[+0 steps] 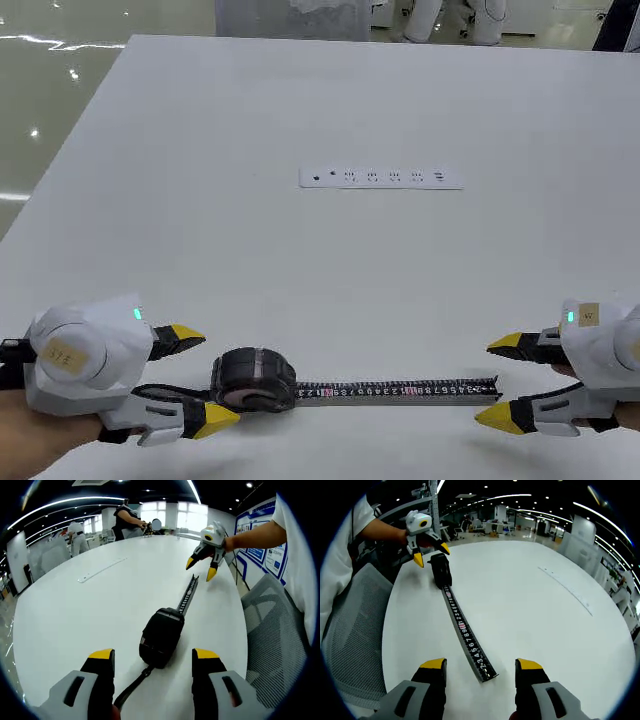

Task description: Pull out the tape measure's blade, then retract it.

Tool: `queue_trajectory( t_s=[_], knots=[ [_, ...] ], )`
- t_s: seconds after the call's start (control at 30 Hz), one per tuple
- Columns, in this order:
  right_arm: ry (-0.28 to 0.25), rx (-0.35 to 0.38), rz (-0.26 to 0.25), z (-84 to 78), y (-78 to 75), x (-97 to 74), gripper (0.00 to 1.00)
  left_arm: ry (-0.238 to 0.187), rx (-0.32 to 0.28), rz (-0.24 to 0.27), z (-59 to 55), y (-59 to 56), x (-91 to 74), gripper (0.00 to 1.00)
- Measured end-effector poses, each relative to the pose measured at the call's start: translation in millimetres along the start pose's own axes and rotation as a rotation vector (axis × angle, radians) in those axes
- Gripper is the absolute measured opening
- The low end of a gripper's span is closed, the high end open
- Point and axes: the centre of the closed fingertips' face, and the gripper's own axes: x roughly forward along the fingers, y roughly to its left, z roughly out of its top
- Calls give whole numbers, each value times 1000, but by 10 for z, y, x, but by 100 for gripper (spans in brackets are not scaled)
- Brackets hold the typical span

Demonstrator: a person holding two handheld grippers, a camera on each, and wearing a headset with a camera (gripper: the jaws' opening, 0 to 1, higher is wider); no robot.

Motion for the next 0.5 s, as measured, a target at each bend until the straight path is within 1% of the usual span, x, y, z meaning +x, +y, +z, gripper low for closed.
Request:
queue_trajectory(
  t_s=[0.03, 0.07, 0.1, 0.17, 0.23, 0.3, 0.33, 0.37, 0.43, 0.5],
  knots=[
    [-8, 16, -6, 4, 6, -11, 54, -2, -12, 7, -3, 0, -22, 60],
    [-29, 45, -14, 16, 14, -24, 55, -3, -30, 14, -9, -6, -51, 60],
    [-35, 59, -23, 14, 19, -34, 55, -13, -45, 18, 4, -17, -74, 61],
    [-43, 67, -43, 1, 38, -56, 56, -24, -49, 41, 7, -24, -123, 62],
    [-65, 102, -58, 19, 76, -87, 57, -34, -67, 61, -3, -30, -159, 63],
    [-71, 108, -79, 16, 76, -102, 59, -44, -83, 72, -3, -44, -193, 64],
    [-82, 117, -90, 28, 88, -124, 60, -55, -92, 85, 2, -49, -218, 64],
    [-96, 128, -91, 47, 105, -136, 60, -57, -96, 87, -5, -61, -231, 64],
    [-96, 139, -101, 30, 134, -157, 61, -63, -110, 107, -28, -71, -261, 65],
    [-100, 150, -104, 22, 178, -172, 62, -68, -132, 111, -53, -106, -288, 66]
  ],
)
